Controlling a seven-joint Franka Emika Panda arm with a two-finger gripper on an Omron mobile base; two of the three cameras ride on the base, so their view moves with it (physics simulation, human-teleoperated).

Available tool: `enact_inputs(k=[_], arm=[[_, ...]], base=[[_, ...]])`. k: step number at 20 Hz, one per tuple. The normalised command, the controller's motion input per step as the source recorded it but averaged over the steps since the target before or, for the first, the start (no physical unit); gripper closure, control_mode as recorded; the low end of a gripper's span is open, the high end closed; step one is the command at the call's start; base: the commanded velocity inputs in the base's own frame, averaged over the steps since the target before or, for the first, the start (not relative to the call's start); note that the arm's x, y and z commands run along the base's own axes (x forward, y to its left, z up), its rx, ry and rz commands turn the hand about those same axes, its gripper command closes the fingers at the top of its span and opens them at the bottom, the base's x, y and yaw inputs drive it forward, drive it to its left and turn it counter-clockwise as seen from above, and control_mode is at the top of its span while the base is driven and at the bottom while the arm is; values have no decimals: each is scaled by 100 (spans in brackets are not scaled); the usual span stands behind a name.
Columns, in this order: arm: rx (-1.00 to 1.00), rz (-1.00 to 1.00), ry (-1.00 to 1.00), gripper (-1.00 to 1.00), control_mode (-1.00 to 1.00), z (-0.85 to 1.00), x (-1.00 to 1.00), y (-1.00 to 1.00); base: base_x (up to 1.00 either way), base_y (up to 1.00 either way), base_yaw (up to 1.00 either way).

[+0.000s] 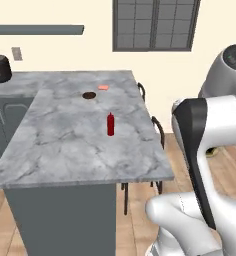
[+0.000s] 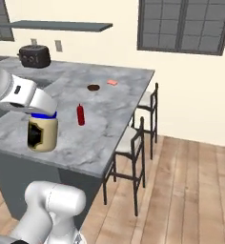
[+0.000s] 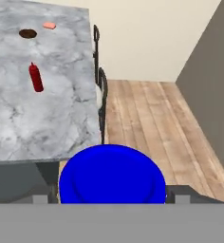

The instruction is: Move the ketchup and mayonnaise from the cabinet to the dining counter.

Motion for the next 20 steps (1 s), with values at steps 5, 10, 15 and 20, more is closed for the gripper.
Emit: enact_inputs(k=[5,10,15,20], arm=[[0,0,0,100,100,0,0,0],[10,23,1,100,-100,-1,42,-25],[17,44,0,100,-100,-24,85,-76],[9,45,-9,100,-100,-50,53,-83]], base=[[43,0,49],[25,-1,15],[0,0,0],[0,0,0]])
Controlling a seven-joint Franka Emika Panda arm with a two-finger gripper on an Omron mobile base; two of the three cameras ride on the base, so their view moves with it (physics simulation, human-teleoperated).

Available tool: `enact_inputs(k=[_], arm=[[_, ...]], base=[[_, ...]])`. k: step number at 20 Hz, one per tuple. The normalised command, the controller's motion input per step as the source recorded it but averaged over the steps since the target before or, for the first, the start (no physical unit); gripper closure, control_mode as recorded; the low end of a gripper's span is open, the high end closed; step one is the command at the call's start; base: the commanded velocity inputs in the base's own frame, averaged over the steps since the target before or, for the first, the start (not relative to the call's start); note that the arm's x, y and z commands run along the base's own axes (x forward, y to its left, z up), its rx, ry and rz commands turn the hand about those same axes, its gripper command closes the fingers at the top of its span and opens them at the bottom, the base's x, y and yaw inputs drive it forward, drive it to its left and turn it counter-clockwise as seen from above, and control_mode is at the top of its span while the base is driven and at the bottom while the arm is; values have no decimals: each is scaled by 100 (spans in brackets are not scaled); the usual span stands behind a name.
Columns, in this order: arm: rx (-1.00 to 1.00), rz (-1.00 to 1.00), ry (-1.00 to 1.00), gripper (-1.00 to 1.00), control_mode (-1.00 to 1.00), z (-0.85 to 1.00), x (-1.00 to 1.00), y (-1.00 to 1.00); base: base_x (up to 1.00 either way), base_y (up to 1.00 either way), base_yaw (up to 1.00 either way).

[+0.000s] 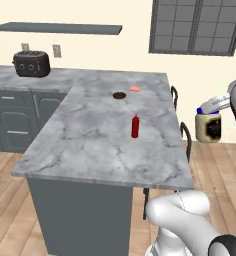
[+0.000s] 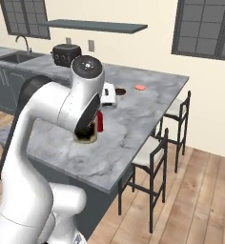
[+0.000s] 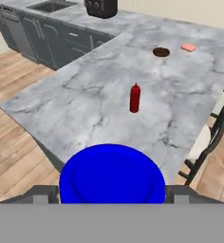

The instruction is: Move the ketchup and mayonnaise from the cabinet to the dining counter.

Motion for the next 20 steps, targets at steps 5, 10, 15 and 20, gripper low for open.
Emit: enact_inputs(k=[5,10,15,20], arm=[[5,43,-13,100,-100,-62,45,-65],[4,38,-12,100,-100,-76,29,-2],[5,32,-8,100,-100,-61,39,24],[2,28,-12,100,-100,-43,62,17]], base=[[0,0,0],[0,0,0],[0,0,0],[0,0,0]])
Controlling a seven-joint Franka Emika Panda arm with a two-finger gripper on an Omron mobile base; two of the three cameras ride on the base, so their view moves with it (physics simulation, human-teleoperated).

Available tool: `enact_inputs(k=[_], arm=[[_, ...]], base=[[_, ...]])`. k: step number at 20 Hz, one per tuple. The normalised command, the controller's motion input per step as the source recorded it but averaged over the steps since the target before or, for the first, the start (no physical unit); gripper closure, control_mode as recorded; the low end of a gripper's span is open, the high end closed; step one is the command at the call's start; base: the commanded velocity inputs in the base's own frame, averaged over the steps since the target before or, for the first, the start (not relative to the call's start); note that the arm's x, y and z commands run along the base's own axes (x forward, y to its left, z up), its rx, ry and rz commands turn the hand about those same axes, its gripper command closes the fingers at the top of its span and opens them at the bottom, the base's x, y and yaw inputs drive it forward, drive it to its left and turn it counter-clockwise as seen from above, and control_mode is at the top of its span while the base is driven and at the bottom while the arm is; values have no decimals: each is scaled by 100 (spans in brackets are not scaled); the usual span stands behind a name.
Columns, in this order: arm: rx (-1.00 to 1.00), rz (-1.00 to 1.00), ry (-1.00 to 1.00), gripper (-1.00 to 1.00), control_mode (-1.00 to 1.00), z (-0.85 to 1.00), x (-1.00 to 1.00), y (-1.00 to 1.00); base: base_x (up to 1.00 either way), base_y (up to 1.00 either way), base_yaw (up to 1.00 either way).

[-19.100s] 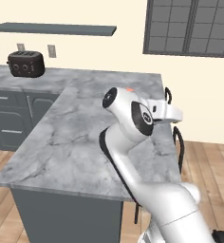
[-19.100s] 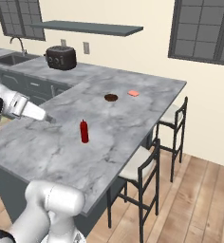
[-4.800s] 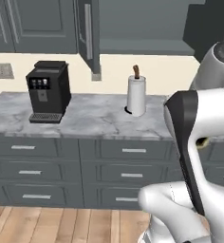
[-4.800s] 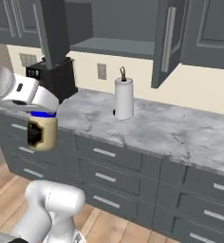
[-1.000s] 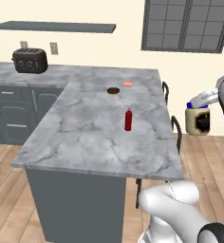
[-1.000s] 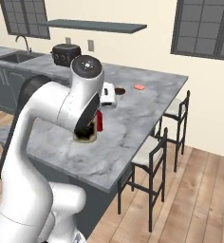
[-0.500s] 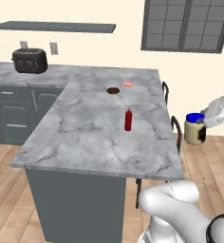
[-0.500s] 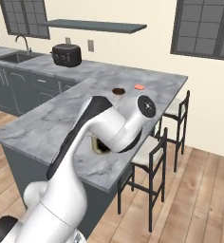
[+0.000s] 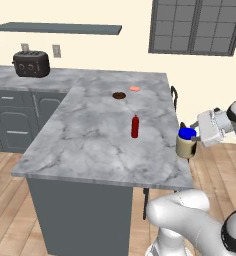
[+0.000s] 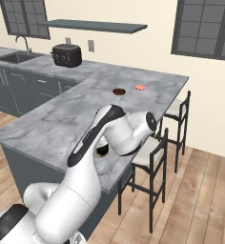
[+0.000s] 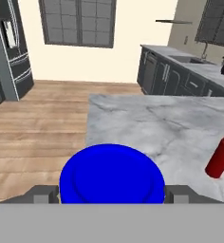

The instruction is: Move the ketchup and mayonnaise from the cabinet to the dining counter.

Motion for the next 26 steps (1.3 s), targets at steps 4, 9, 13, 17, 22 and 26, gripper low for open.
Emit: enact_inputs(k=[4,9,13,17,22,26], arm=[[0,24,-12,100,-100,-40,66,1],[0,20,-9,100,-100,-48,69,0],[0,16,0,100,-100,-51,72,0],[0,14,0,100,-100,-44,74,0],[1,14,0,100,-100,-41,75,0],[3,13,0,100,-100,-40,67,-3]], base=[[0,0,0],[0,0,0],[0,0,0],[0,0,0],[0,0,0],[0,0,0]])
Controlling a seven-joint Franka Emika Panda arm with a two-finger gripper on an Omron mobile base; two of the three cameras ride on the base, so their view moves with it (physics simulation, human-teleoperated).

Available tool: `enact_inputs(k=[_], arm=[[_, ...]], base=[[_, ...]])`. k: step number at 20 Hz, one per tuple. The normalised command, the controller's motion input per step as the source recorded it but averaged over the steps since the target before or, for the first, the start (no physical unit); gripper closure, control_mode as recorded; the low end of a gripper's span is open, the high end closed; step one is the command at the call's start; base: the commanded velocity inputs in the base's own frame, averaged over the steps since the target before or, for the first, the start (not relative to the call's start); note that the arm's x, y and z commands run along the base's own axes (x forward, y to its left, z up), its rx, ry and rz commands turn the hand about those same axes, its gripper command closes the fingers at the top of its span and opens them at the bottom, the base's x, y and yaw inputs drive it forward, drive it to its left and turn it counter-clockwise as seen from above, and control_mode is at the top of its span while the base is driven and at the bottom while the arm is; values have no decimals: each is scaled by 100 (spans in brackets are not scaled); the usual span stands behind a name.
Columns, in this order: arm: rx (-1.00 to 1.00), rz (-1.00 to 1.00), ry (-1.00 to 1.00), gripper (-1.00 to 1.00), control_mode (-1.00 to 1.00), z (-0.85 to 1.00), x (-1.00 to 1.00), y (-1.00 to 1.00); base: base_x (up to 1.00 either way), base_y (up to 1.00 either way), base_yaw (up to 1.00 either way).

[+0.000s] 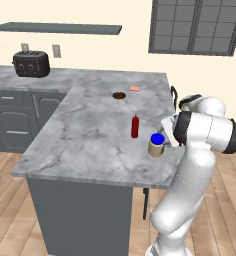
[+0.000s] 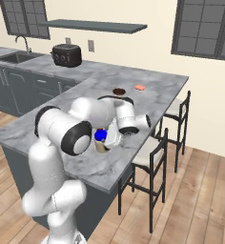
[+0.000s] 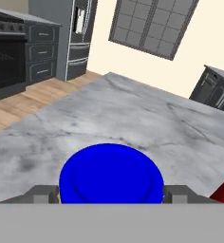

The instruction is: Move the ketchup and mayonnaise from the cabinet to the dining counter.

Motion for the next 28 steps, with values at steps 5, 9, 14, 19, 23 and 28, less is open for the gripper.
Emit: enact_inputs(k=[5,9,14,19,23,28], arm=[[4,13,0,100,-100,-43,67,-11],[4,13,0,100,-100,-47,39,-16],[2,14,0,-100,-100,-22,-27,-6],[4,12,-6,-100,-100,6,-51,-17],[1,3,-12,-100,-100,76,-46,-17],[-3,0,-25,-100,-100,94,-70,-3]], base=[[0,0,0],[0,0,0],[0,0,0],[0,0,0],[0,0,0],[0,0,0]])
